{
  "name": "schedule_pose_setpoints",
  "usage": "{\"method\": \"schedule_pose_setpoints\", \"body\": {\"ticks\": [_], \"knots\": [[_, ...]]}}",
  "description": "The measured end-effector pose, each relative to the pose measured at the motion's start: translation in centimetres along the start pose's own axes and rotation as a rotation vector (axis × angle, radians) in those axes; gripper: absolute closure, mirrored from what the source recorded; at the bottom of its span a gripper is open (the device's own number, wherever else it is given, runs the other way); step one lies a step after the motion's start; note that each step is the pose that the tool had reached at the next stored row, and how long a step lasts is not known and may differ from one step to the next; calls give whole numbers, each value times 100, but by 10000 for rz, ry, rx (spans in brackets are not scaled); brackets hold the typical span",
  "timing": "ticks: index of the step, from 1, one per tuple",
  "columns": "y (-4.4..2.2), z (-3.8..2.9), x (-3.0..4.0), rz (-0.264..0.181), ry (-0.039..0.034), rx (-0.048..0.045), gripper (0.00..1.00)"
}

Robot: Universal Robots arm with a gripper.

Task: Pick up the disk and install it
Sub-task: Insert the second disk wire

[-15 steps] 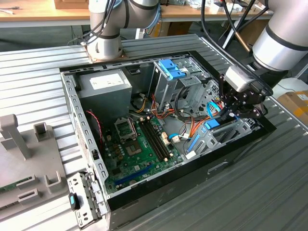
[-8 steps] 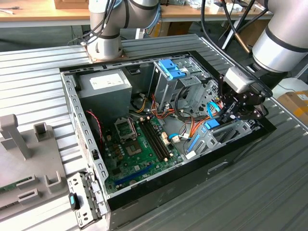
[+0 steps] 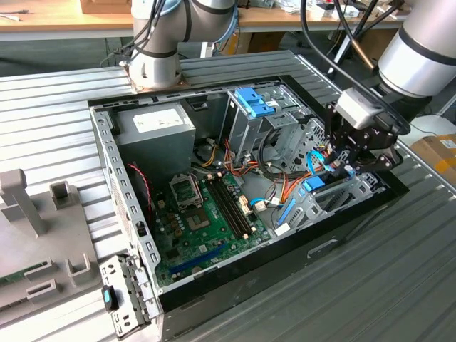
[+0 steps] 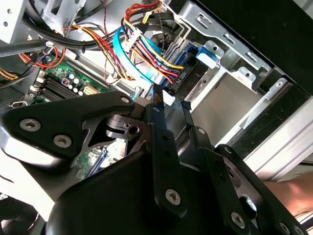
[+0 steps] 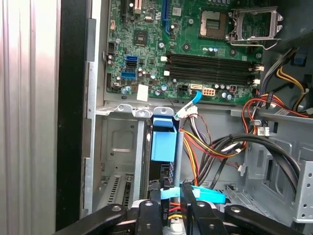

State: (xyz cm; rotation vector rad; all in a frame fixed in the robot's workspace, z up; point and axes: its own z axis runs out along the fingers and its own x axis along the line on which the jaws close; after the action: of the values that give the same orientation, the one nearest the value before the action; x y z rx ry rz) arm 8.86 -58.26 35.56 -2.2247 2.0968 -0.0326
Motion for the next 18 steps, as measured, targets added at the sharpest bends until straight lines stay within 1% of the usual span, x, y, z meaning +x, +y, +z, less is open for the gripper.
{"method": "schedule_pose_setpoints", "body": {"ticks": [2,3,5,6,7,9,12,17,18], "knots": [[2,-12,-16,2,-10,1,70],[2,-8,-16,4,-41,3,70],[3,3,-15,11,-131,8,70],[4,10,-16,16,-199,13,70],[5,25,-15,17,-219,14,70],[8,61,-13,19,-233,15,70],[9,78,-12,22,-277,17,70],[9,82,-11,22,-279,17,70],[8,63,-12,22,-279,18,70]]}}
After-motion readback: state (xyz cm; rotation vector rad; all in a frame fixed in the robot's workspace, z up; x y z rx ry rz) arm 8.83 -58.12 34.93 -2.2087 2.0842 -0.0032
